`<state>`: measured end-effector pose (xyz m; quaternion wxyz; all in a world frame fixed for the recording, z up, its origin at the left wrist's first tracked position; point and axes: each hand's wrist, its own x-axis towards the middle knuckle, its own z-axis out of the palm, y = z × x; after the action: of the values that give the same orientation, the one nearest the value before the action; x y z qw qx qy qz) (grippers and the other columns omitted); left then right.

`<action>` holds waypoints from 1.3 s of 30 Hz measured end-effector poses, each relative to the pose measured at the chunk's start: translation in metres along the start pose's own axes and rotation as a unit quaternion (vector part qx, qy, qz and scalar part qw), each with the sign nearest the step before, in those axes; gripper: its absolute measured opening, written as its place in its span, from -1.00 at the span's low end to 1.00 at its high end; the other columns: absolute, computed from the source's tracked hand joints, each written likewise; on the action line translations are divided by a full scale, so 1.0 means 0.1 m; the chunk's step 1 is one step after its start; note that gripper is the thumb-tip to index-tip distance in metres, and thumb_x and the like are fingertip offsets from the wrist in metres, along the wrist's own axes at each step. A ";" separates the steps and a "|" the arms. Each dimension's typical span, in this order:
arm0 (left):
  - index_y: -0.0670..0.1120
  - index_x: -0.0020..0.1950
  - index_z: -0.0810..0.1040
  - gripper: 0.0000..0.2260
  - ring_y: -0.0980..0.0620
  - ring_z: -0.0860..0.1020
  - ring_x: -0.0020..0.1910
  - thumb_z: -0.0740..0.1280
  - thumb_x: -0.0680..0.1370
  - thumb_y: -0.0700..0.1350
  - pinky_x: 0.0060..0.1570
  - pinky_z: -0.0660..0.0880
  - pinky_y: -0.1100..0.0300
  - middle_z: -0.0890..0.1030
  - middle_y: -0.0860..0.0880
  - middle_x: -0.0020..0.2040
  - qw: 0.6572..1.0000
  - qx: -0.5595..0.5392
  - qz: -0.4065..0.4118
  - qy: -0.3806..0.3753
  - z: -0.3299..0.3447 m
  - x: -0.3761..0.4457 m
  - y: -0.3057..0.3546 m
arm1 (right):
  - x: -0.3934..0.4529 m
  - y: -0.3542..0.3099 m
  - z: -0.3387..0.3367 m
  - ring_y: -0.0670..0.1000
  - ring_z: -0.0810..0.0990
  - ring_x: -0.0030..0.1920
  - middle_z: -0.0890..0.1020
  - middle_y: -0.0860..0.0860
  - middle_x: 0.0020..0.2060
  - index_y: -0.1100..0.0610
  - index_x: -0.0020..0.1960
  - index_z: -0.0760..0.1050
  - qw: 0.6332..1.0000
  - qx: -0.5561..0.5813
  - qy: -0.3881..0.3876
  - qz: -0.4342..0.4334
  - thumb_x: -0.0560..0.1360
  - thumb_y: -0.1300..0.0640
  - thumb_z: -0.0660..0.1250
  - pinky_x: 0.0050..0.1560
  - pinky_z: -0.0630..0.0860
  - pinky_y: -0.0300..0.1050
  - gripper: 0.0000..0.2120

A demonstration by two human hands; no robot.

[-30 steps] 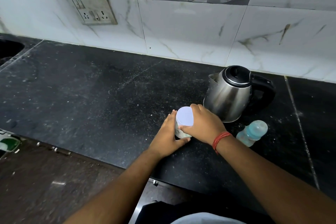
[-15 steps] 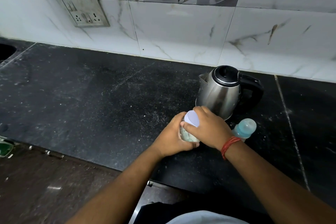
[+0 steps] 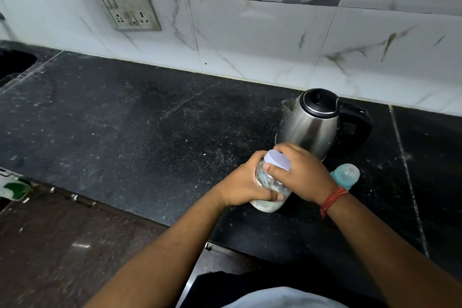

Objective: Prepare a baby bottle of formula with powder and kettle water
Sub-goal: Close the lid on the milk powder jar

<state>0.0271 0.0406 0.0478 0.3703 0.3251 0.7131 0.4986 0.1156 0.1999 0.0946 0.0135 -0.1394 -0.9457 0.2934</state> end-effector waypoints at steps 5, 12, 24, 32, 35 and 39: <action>0.10 0.41 0.33 -0.20 -0.01 0.62 0.24 0.63 0.25 -0.01 0.28 0.57 -0.10 0.60 -0.01 0.22 0.999 -0.019 -0.008 -0.024 -0.04 -0.02 0.00 | 0.02 0.04 0.04 0.04 0.60 0.03 0.63 -0.05 0.03 0.08 0.17 0.55 0.999 0.035 -0.004 -0.030 0.39 -0.37 0.21 0.09 0.52 0.04 -0.40; 0.01 0.40 0.34 -0.23 0.08 0.61 0.15 0.62 0.27 -0.06 0.23 0.59 -0.03 0.60 -0.02 0.16 0.998 -0.041 -0.027 -0.043 -0.08 -0.02 0.00 | 0.08 0.12 0.08 -0.01 0.60 0.04 0.63 -0.08 0.03 0.09 0.17 0.56 0.994 0.079 -0.003 -0.073 0.42 -0.32 0.24 0.13 0.53 0.05 -0.44; 0.17 0.41 0.31 -0.21 0.02 0.65 0.16 0.61 0.27 -0.01 0.22 0.58 -0.10 0.64 0.04 0.15 0.999 0.034 -0.014 0.033 -0.07 0.10 0.03 | 0.29 -0.13 -0.03 0.17 0.60 0.13 0.61 0.01 0.15 0.01 0.06 0.49 0.990 -0.118 -0.041 0.063 0.55 -0.38 0.09 0.16 0.51 0.08 -0.51; 0.19 0.43 0.33 -0.19 -0.02 0.63 0.20 0.62 0.26 -0.05 0.26 0.56 -0.14 0.64 0.01 0.19 1.000 0.010 -0.001 0.025 -0.12 0.12 0.08 | 0.24 -0.06 -0.05 0.09 0.61 -0.02 0.64 -0.06 -0.04 0.01 -0.01 0.54 0.996 -0.078 0.034 -0.010 0.43 -0.41 0.04 0.01 0.54 0.04 -0.44; 0.13 0.43 0.37 -0.22 -0.08 0.62 0.23 0.61 0.27 -0.06 0.29 0.54 -0.19 0.64 -0.06 0.22 1.000 -0.020 0.003 0.009 -0.13 0.13 0.08 | 0.22 0.00 -0.06 0.08 0.63 0.07 0.66 -0.07 0.06 -0.02 0.11 0.59 0.998 -0.028 0.042 -0.034 0.46 -0.34 0.16 0.11 0.55 0.07 -0.51; -0.07 0.47 0.36 -0.25 -0.11 0.60 0.21 0.57 0.33 -0.14 0.32 0.51 -0.16 0.60 -0.19 0.22 0.993 -0.105 -0.004 -0.052 -0.16 0.08 0.07 | 0.21 0.06 -0.12 -0.01 0.60 0.20 0.61 -0.11 0.18 -0.01 0.29 0.57 0.995 0.058 -0.003 -0.081 0.47 -0.27 0.27 0.27 0.50 0.09 -0.50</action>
<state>0.0098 0.0417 0.0563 0.4410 0.3072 0.6380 0.5514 0.0986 0.2170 0.0997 0.0429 -0.0604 -0.9352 0.3463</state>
